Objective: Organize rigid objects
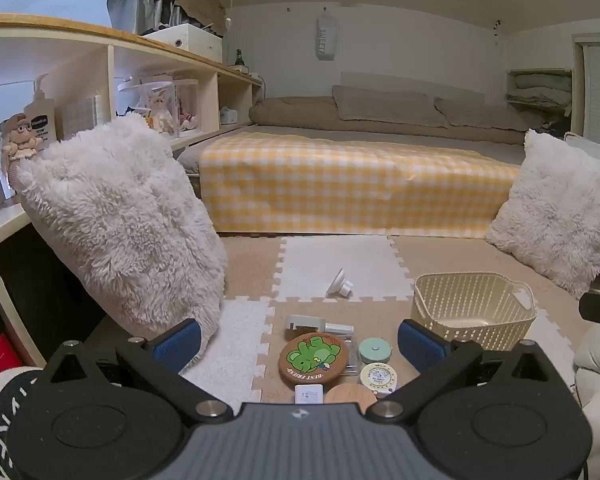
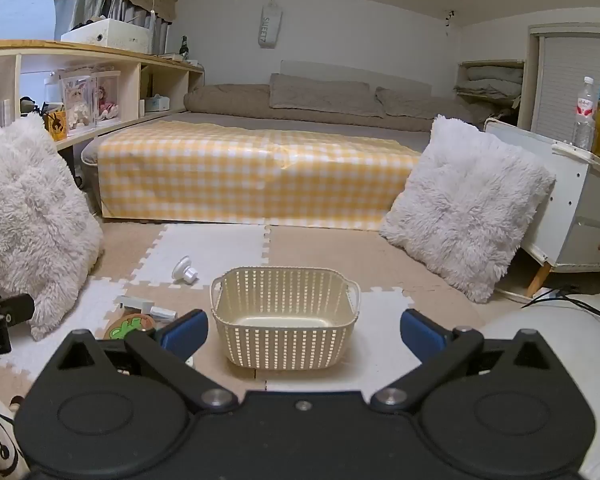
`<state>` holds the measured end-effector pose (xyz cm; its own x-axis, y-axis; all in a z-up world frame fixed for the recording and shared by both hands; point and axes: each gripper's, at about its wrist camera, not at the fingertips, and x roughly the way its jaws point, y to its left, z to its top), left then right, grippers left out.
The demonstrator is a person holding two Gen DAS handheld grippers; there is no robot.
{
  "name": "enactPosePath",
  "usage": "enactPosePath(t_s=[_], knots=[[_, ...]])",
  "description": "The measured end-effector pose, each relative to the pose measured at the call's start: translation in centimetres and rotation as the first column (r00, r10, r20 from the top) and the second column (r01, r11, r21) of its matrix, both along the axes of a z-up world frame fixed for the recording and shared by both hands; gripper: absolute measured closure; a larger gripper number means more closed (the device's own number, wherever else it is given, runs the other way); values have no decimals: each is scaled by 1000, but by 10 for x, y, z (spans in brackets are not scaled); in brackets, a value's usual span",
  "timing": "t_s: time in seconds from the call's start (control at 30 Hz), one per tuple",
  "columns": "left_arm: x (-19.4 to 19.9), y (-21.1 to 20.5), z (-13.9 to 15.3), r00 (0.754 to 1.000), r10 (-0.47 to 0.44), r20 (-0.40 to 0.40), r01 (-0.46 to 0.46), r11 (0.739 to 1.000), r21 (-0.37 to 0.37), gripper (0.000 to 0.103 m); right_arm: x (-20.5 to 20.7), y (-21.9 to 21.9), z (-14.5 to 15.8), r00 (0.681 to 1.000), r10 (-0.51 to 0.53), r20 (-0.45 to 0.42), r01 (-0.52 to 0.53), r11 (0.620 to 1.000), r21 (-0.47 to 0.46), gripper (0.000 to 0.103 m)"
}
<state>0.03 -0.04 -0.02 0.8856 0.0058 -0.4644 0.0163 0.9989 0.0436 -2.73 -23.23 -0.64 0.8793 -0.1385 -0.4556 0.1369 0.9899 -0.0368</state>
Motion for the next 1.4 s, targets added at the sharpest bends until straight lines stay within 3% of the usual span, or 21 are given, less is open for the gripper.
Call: enactPosePath(t_s=[1.4], knots=[[0,2,1,1000,2,12,-2,1000,-6,0,0,0,-2,1000,-1,3,1,1000,14,0]])
